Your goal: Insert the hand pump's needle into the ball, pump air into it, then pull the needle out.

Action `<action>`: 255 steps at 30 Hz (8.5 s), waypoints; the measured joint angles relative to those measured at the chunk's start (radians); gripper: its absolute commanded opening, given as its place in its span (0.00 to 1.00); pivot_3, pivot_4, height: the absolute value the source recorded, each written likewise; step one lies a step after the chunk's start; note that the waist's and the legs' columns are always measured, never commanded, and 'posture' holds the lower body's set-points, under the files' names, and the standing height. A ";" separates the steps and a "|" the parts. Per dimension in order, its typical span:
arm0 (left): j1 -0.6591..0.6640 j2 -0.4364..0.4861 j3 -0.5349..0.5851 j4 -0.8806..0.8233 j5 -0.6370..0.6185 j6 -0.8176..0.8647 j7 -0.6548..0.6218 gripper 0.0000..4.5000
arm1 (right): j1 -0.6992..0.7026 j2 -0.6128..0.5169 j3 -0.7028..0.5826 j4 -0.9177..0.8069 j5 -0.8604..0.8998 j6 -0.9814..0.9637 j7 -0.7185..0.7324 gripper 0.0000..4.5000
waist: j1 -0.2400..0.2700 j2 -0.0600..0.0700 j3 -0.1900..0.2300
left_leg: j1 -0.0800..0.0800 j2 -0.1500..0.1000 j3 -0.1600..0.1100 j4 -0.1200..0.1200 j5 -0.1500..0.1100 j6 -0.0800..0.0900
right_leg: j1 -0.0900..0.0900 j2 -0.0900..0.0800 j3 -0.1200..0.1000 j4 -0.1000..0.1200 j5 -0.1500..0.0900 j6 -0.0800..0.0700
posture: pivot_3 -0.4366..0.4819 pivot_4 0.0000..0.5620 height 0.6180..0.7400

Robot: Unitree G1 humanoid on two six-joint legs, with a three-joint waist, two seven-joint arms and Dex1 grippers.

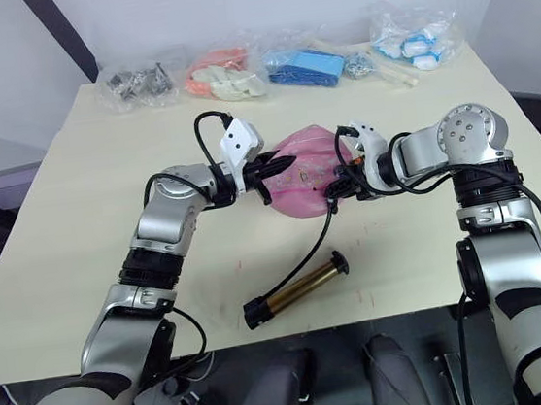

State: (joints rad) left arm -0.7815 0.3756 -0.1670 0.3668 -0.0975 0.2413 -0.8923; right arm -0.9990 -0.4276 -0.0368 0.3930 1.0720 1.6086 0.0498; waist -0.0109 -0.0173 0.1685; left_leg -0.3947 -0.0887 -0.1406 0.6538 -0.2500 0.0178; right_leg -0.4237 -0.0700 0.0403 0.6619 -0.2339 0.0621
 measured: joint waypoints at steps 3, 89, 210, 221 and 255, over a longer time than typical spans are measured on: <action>0.000 0.000 -0.001 0.000 0.002 -0.003 0.000 0.03 | 0.000 0.000 0.001 0.000 -0.005 0.000 0.004 0.08 | 0.000 0.000 0.000 | 0.000 0.000 0.000 0.000 0.000 0.000 | 0.000 0.000 0.000 0.000 0.000 0.000 | 0.48 0.27 1.00; 0.100 -0.054 0.150 -0.082 0.014 0.233 0.081 0.03 | -0.242 0.501 -0.597 0.312 -0.634 -0.024 -0.280 0.08 | -0.059 0.011 -0.044 | 0.018 0.005 0.004 -0.011 -0.002 0.002 | 0.009 0.008 0.006 -0.001 0.003 -0.003 | 0.48 0.27 1.00; 0.135 0.024 0.220 0.016 -0.003 0.287 0.035 0.03 | -0.265 0.592 -0.357 0.725 -0.718 -0.583 -0.082 0.08 | -0.112 0.017 -0.068 | 0.071 0.041 0.005 -0.043 -0.011 -0.014 | 0.047 0.036 0.004 -0.022 -0.008 -0.008 | 0.48 0.27 1.00; 0.140 0.024 0.221 0.014 -0.002 0.287 0.036 0.03 | -0.275 0.594 -0.374 0.762 -0.714 -0.617 -0.094 0.08 | -0.112 0.017 -0.069 | 0.073 0.042 0.005 -0.045 -0.012 -0.015 | 0.048 0.035 0.003 -0.022 -0.010 -0.012 | 0.48 0.27 1.00; 0.080 0.039 0.202 0.137 0.065 0.093 -0.036 0.03 | -0.064 0.576 -0.160 0.345 -0.731 -0.489 0.089 0.08 | -0.089 0.020 -0.056 | 0.068 0.043 -0.005 -0.048 -0.013 -0.019 | 0.041 0.035 -0.005 -0.023 -0.009 -0.010 | 0.48 0.27 1.00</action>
State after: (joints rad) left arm -0.7010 0.4149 0.0346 0.5039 -0.0328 0.3345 -0.9287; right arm -1.0626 0.1483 -0.1965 0.7379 0.3409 1.1192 0.1385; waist -0.0994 0.0027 0.1127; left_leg -0.3265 -0.0460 -0.1453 0.6061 -0.2630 -0.0016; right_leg -0.3827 -0.0351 0.0350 0.6394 -0.2430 0.0521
